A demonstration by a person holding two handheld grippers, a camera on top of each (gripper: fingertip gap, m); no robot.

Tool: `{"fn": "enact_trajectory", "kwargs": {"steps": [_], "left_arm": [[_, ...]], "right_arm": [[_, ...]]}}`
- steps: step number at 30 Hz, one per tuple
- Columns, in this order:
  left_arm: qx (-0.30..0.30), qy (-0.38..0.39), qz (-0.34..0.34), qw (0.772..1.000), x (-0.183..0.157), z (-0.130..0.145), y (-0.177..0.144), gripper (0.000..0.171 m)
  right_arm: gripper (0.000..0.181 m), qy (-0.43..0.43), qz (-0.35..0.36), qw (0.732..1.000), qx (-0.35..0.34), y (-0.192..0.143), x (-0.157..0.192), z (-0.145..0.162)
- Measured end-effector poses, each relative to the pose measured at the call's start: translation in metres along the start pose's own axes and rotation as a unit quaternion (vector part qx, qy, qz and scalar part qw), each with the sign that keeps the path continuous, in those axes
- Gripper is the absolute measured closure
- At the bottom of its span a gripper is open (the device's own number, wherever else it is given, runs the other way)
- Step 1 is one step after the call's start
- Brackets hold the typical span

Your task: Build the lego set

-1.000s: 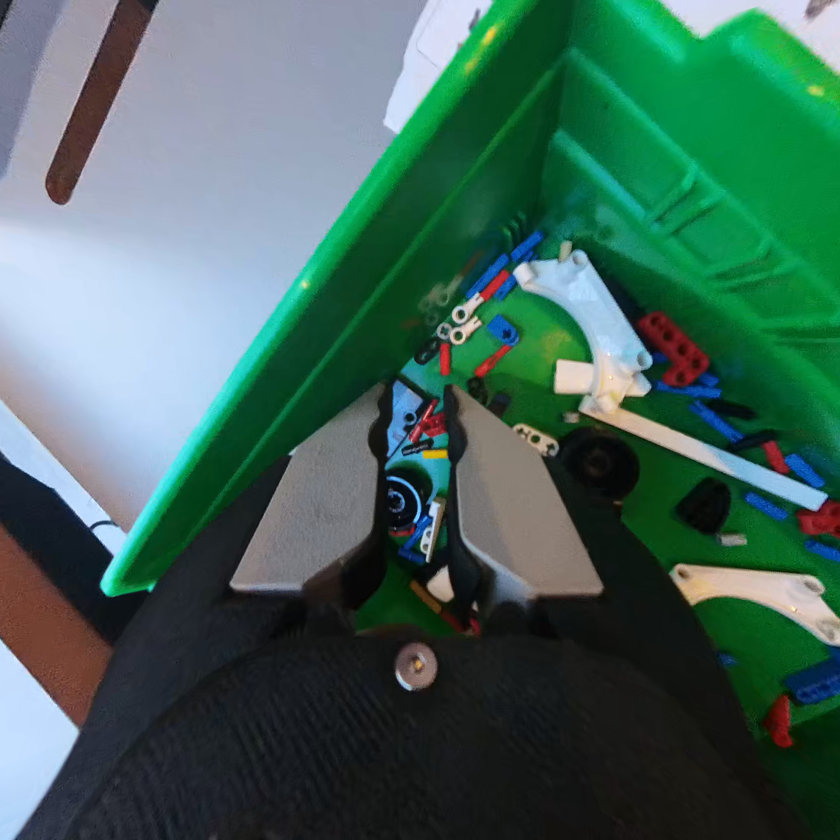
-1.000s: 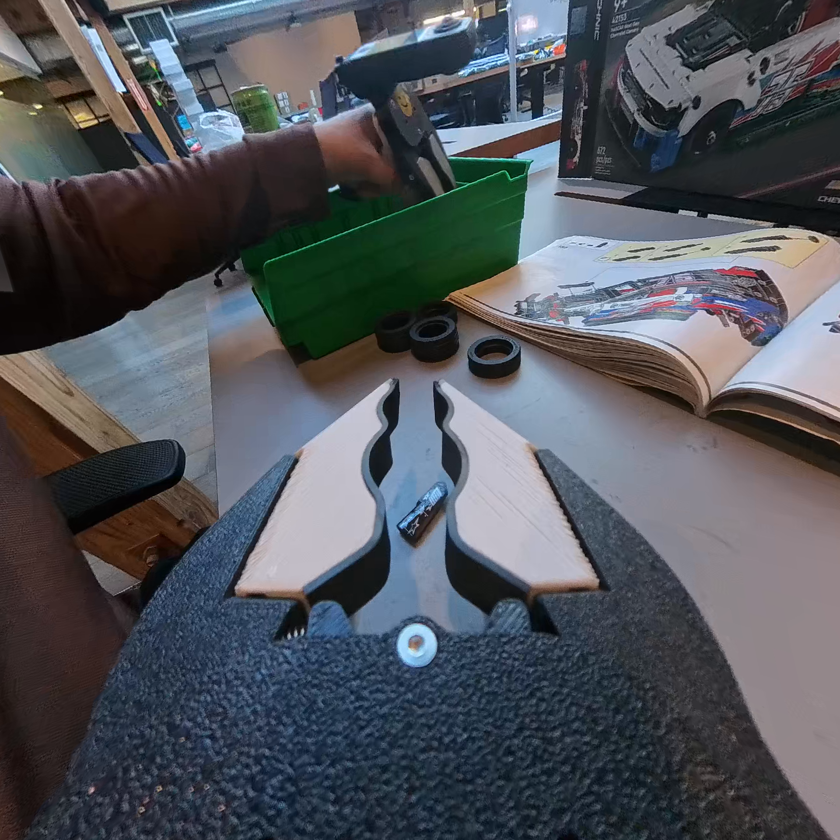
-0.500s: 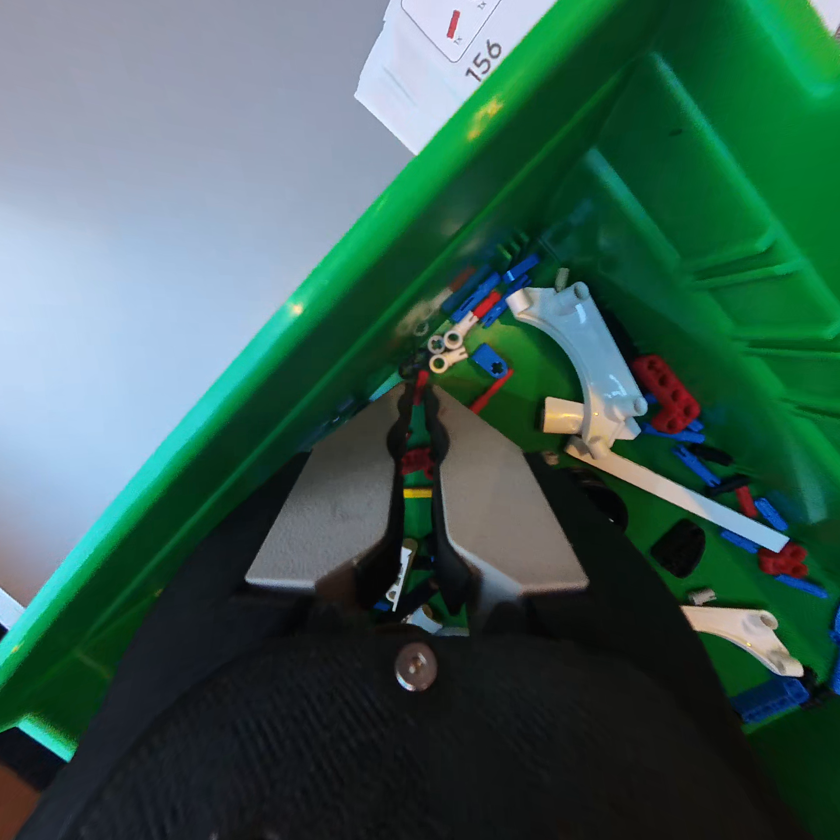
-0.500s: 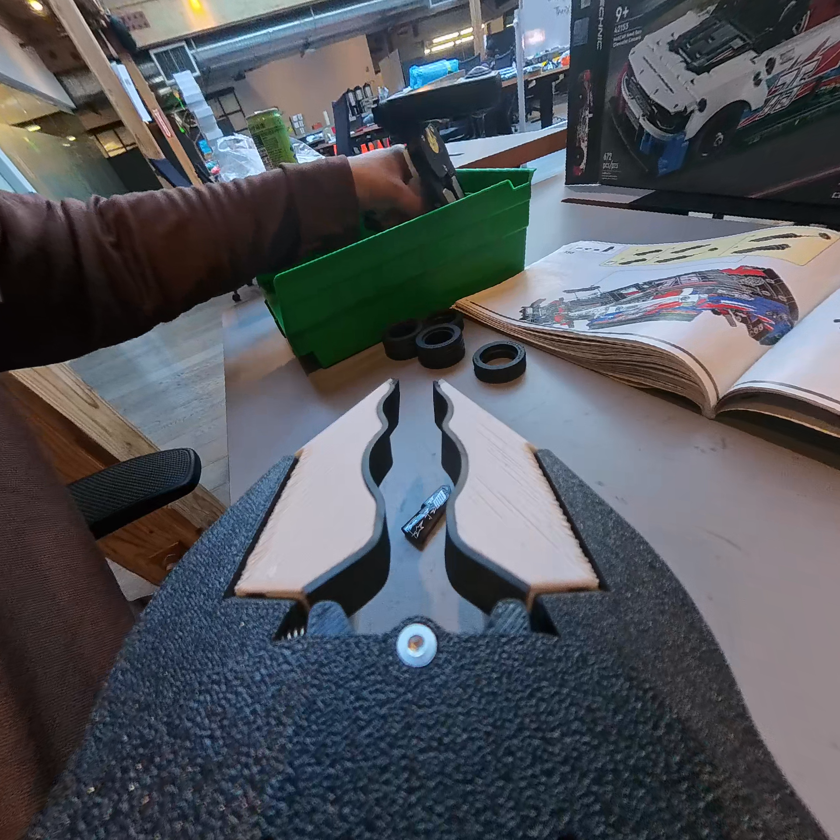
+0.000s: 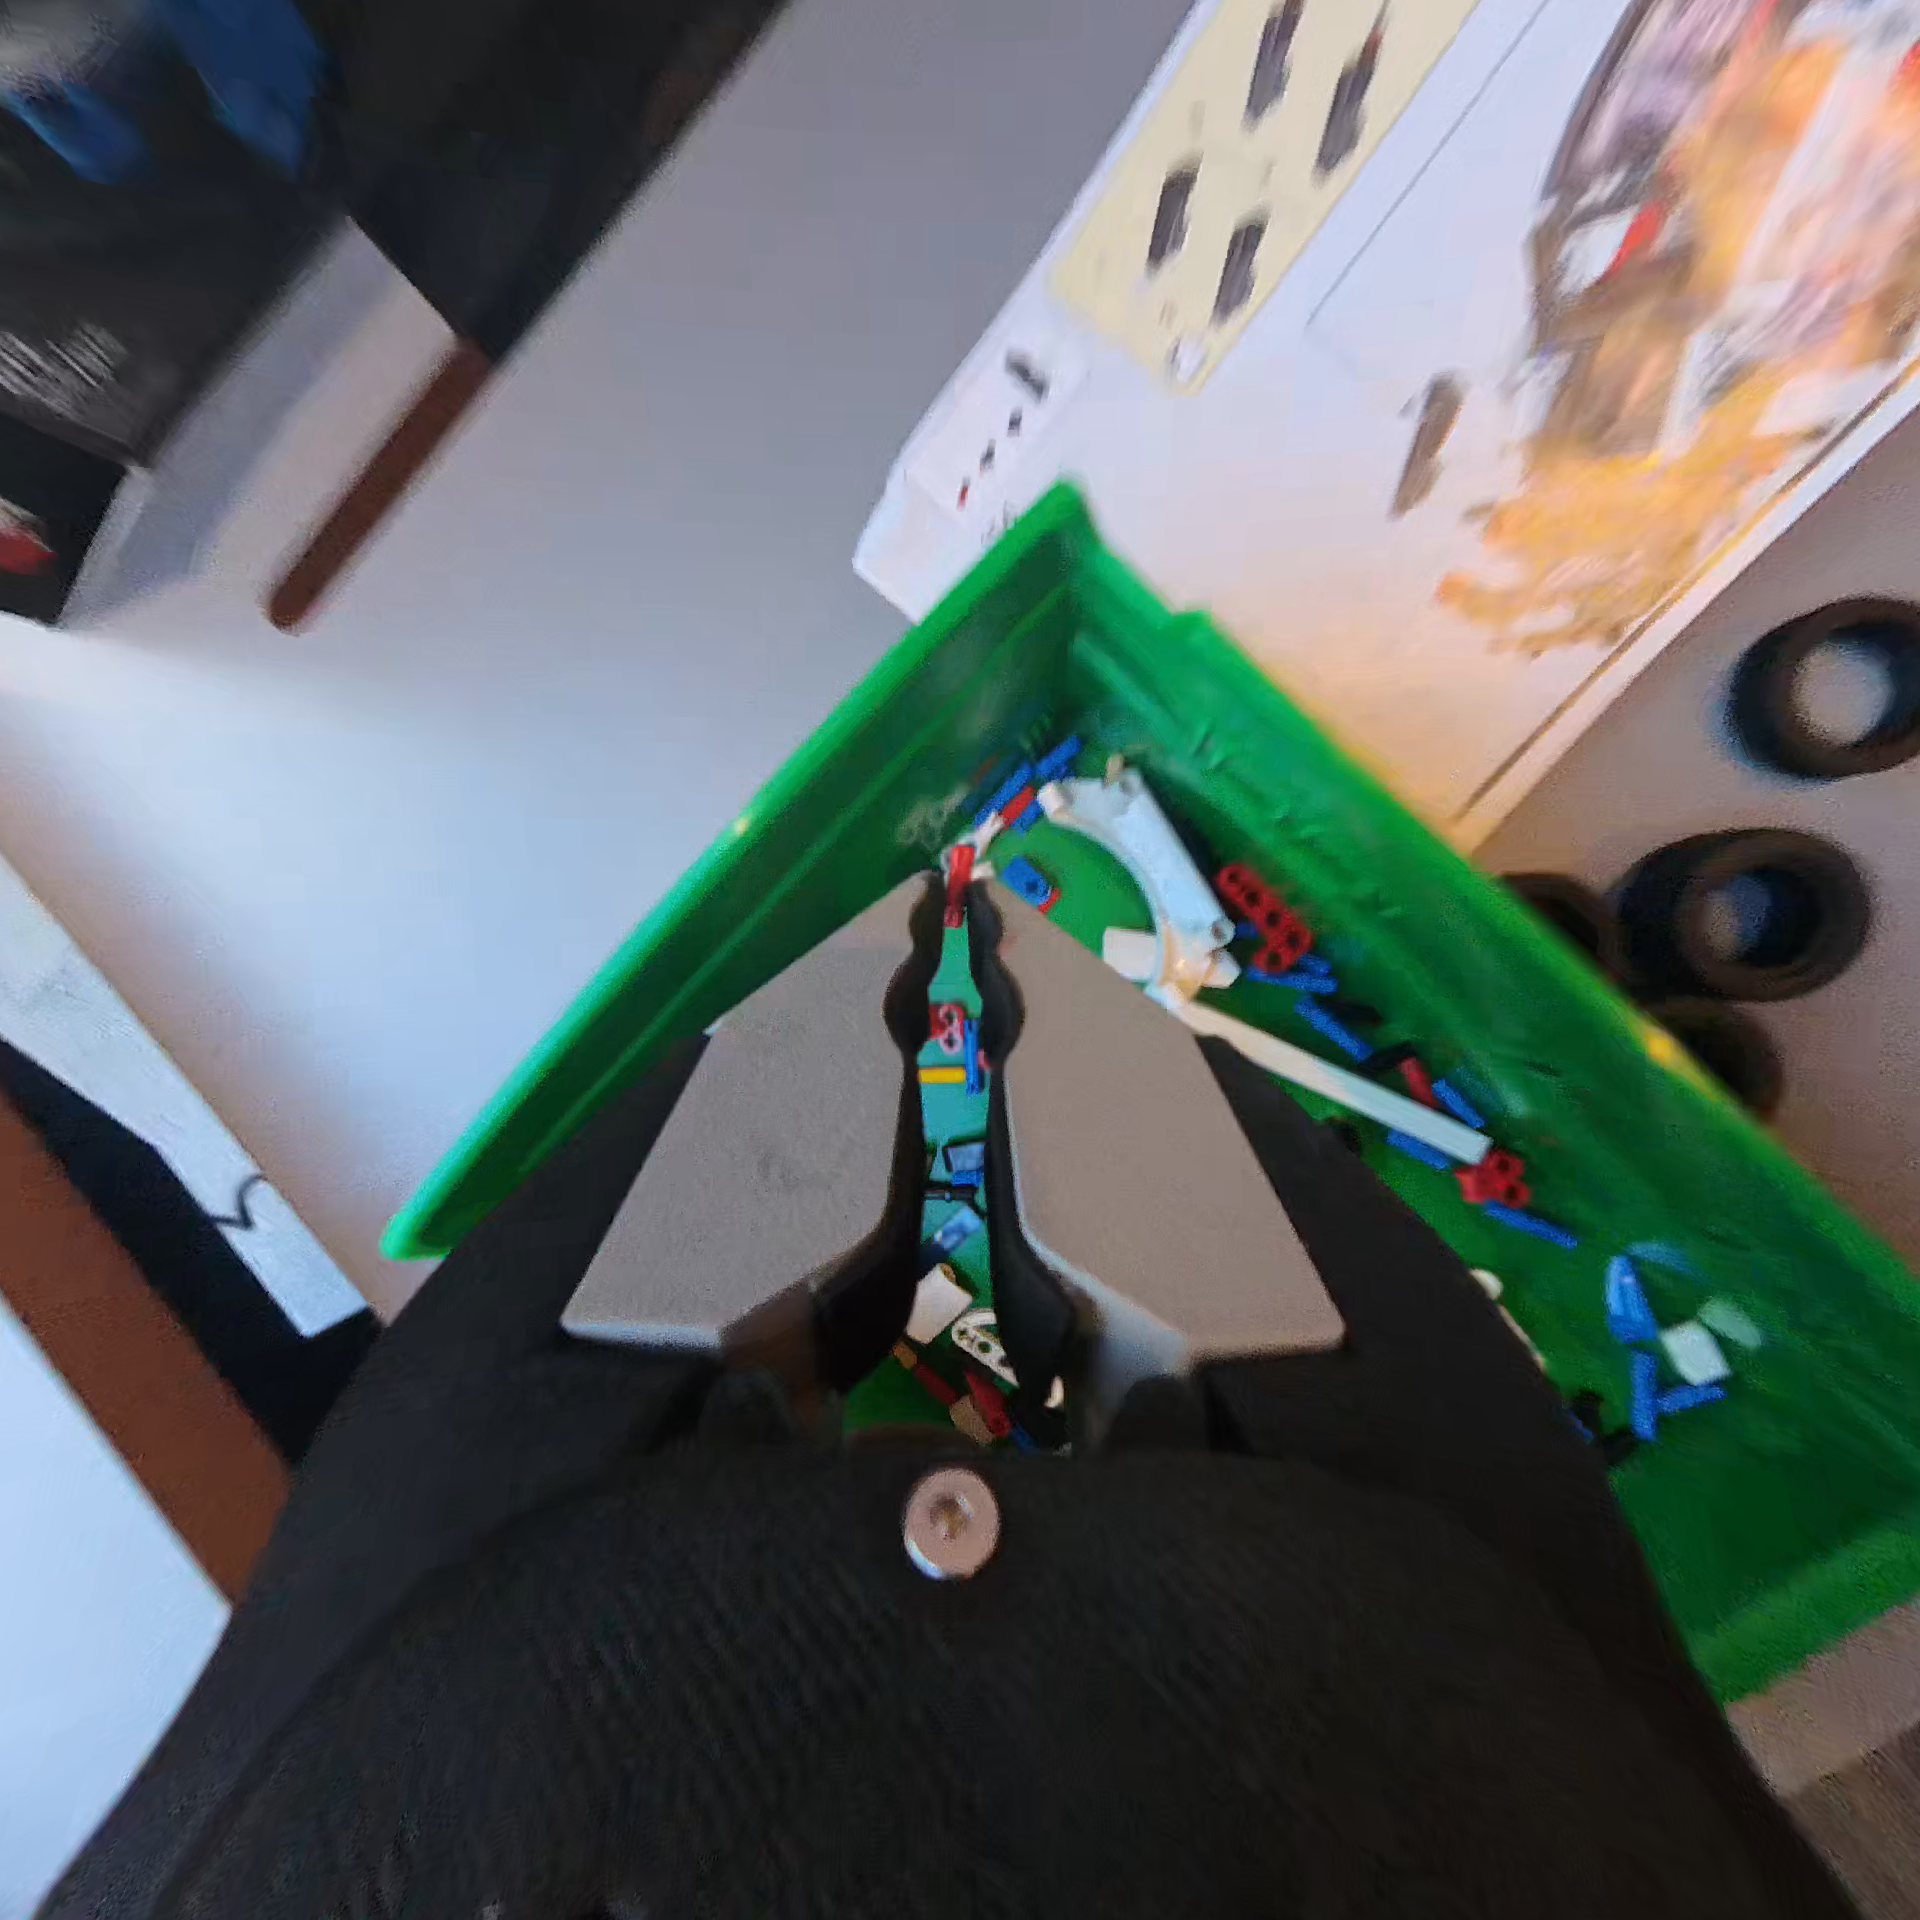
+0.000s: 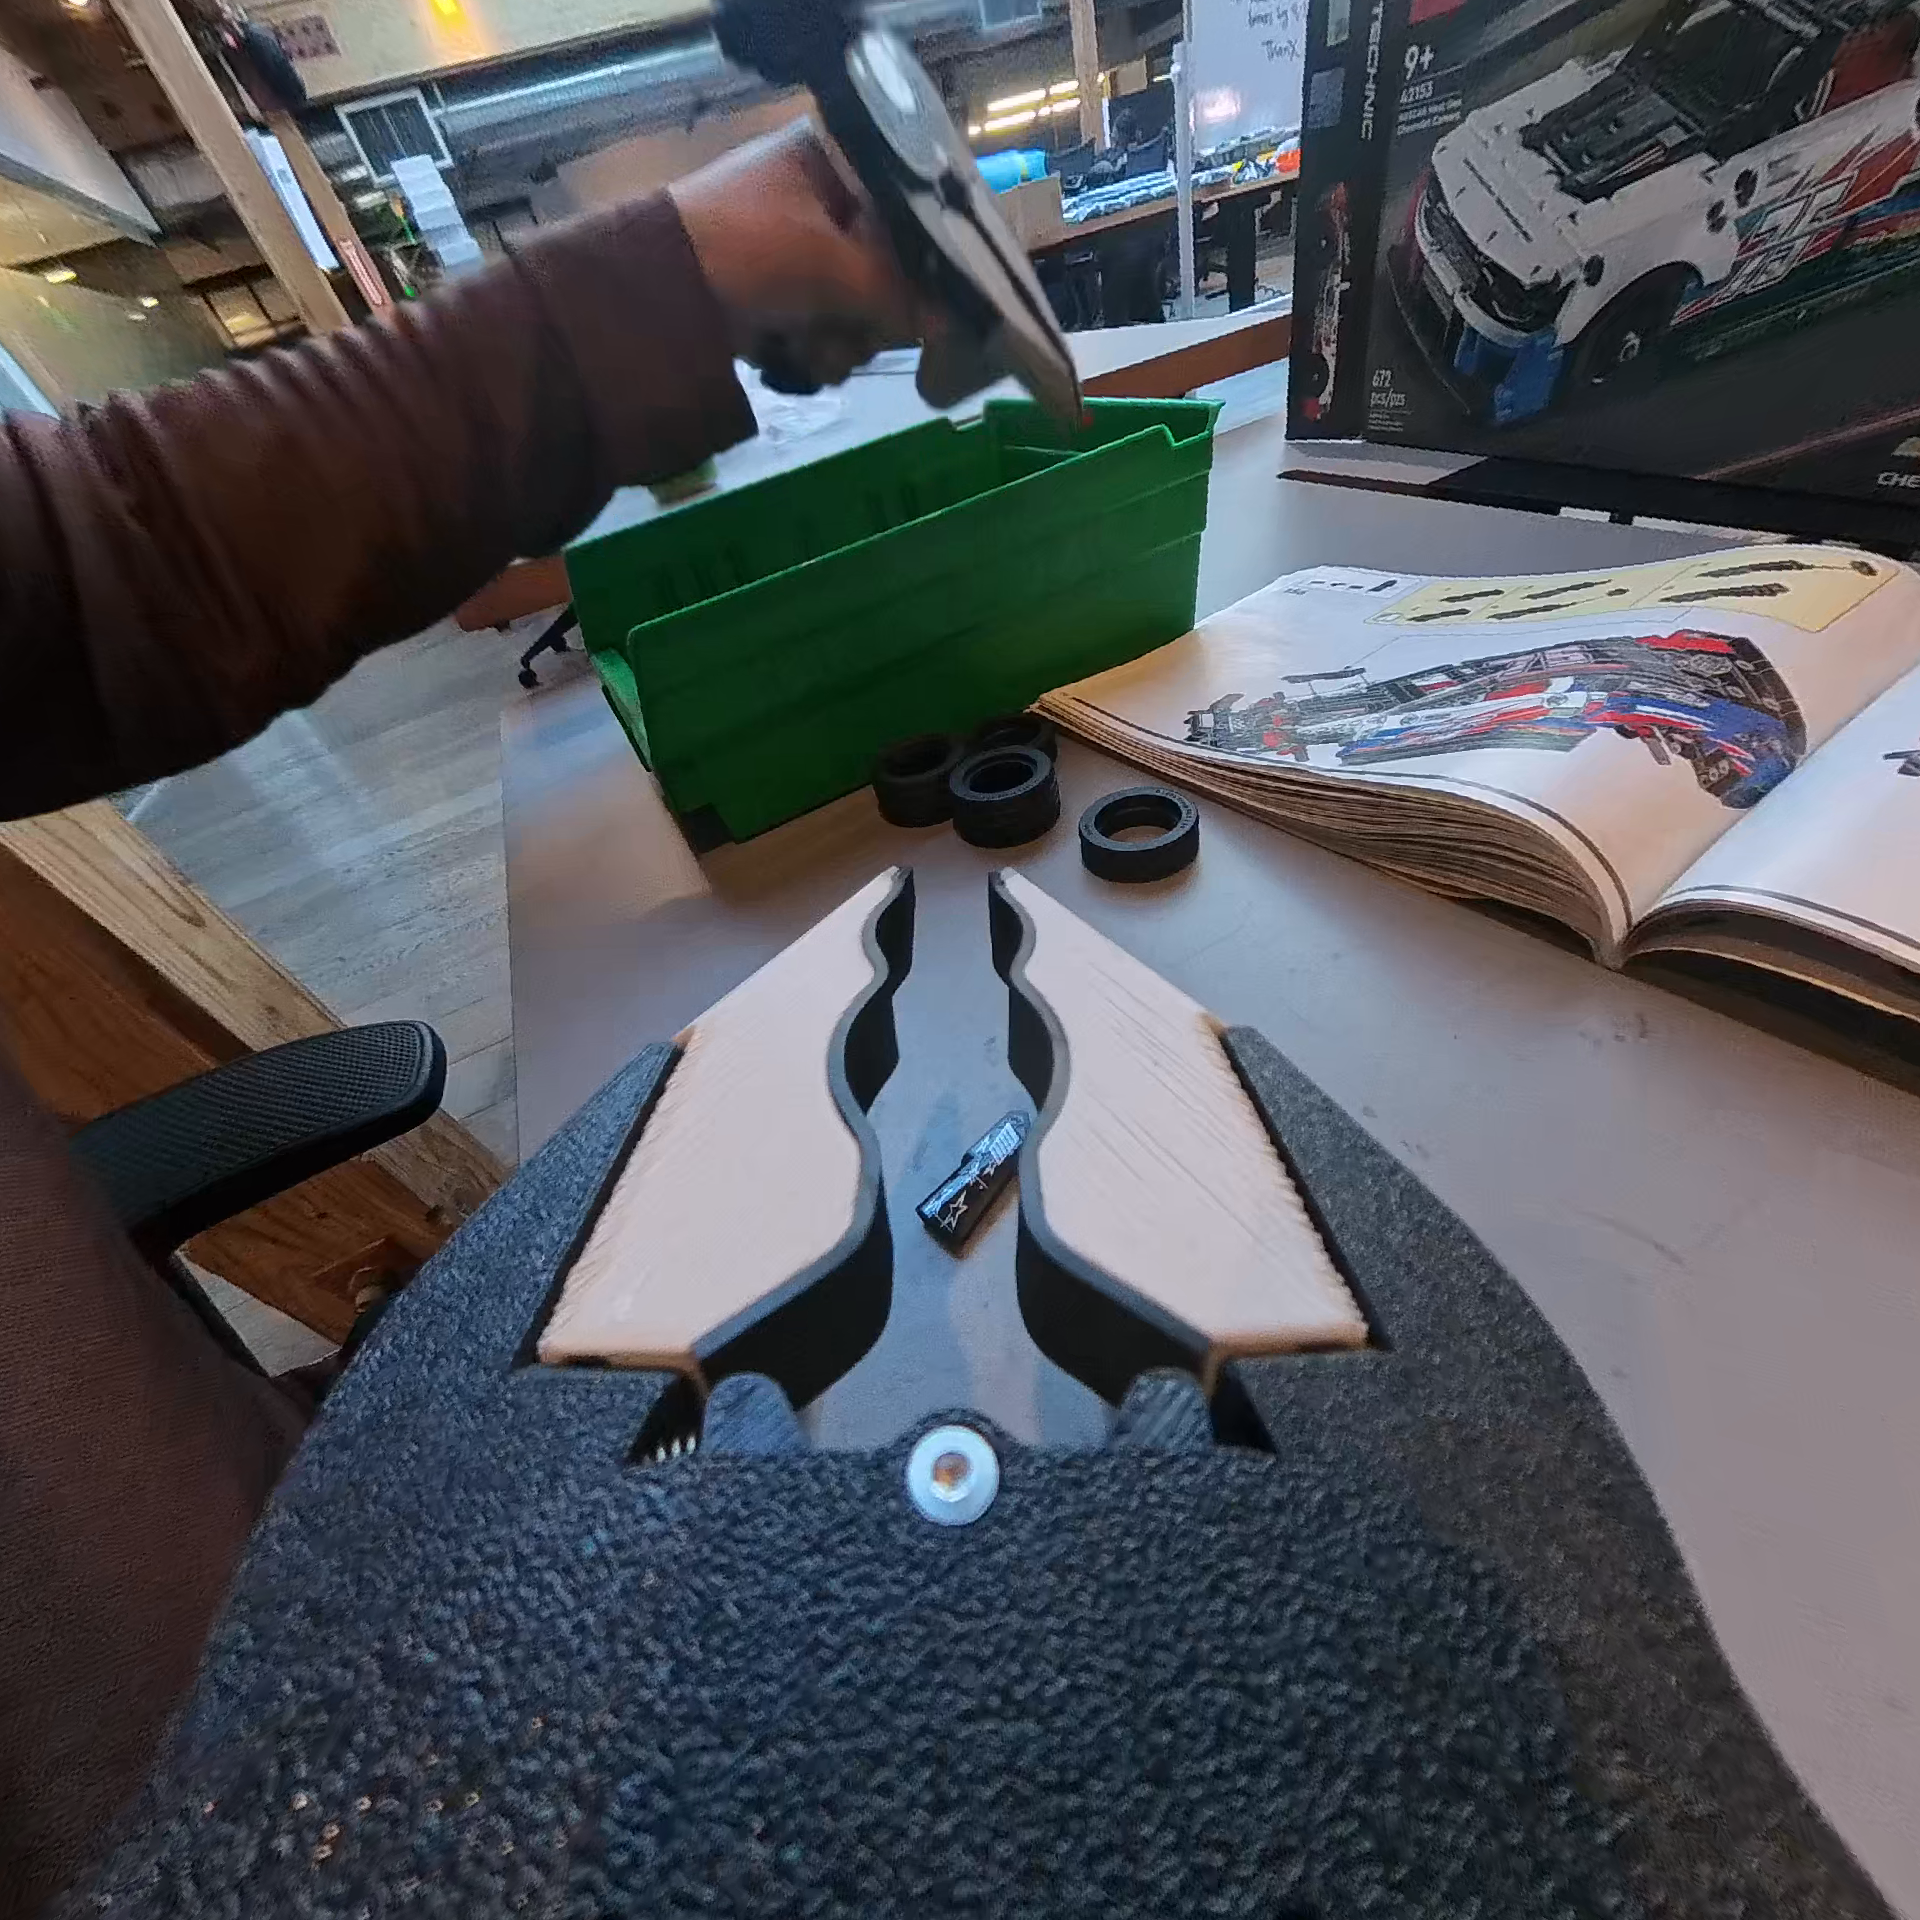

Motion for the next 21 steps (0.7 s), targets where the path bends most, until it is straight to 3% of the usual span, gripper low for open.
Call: {"fn": "enact_trajectory", "kwargs": {"steps": [5,9,12,15,20,21], "left_arm": [[-0.057,0.066,-0.069,0.994,-0.019,-0.062,-0.052,0.171],[-0.114,0.1,0.002,0.988,-0.087,-0.109,-0.064,0.171],[-0.125,0.142,0.079,0.979,-0.159,-0.127,-0.046,0.17],[-0.095,0.18,0.154,0.967,-0.229,-0.123,-0.005,0.171],[-0.002,0.209,0.21,0.955,-0.29,-0.09,0.066,0.17],[-0.015,0.21,0.212,0.954,-0.295,-0.091,0.07,0.171]], "right_arm": [[0.168,0.002,0.001,1.0,-0.006,-0.001,-0.001,-0.001],[0.171,-0.004,0.009,1.0,-0.013,-0.004,-0.001,-0.003],[0.181,-0.046,0.034,0.997,-0.06,-0.018,0.001,-0.015],[0.181,-0.08,0.052,0.99,-0.103,-0.031,0.006,-0.025],[0.181,-0.089,0.061,0.989,-0.098,-0.032,0.006,-0.023],[0.181,-0.091,0.061,0.989,-0.098,-0.032,0.006,-0.023]]}}
Point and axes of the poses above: each gripper's, where its closed fingertips meet, y out along the fingers, z out of its underside, x = y × z across the jaws, the point moved 3 cm from there along -y, back along the fingers, and after that the axes turned 11 degrees about y, right-handed, at the moved point
